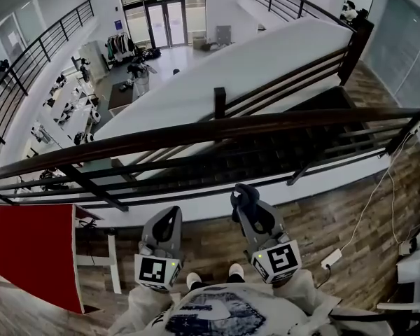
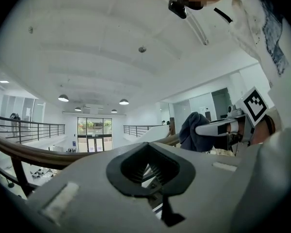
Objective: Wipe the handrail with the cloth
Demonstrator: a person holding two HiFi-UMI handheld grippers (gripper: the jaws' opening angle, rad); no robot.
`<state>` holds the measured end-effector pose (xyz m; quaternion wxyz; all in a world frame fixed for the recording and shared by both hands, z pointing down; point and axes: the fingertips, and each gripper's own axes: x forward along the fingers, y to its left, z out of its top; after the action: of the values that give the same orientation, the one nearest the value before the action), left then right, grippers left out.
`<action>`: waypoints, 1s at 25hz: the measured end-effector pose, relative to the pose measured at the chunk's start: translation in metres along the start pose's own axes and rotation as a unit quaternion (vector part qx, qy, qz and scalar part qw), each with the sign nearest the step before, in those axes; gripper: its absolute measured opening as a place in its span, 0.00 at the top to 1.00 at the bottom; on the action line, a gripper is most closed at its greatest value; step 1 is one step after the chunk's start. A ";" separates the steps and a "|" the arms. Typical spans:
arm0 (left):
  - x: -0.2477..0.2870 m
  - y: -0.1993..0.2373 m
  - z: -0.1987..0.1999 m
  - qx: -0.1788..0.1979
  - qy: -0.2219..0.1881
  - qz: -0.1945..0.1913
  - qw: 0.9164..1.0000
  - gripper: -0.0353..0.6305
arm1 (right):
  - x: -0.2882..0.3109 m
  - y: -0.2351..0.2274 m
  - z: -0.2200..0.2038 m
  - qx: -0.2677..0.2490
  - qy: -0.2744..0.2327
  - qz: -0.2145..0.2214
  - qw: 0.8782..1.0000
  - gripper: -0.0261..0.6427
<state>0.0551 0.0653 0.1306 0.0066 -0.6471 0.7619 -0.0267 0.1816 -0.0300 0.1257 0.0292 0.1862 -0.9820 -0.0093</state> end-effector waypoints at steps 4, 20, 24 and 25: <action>0.014 -0.024 0.003 0.004 0.004 0.010 1.000 0.95 | -0.009 -0.020 -0.007 0.000 -0.002 0.014 1.000 0.83; -0.008 -0.070 0.002 0.018 0.020 0.025 0.999 0.95 | -0.050 -0.030 -0.017 0.025 -0.002 0.016 1.000 0.83; -0.036 -0.069 0.003 0.015 0.010 0.014 1.000 0.95 | -0.066 -0.001 -0.018 0.014 0.008 0.006 1.000 0.83; -0.044 -0.068 0.001 0.014 0.009 0.012 1.000 0.95 | -0.068 0.008 -0.019 0.011 0.011 0.005 1.000 0.83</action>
<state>0.1293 0.0976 0.1319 0.0095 -0.6376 0.7691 -0.0430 0.2437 0.0020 0.1411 0.0379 0.1821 -0.9825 0.0033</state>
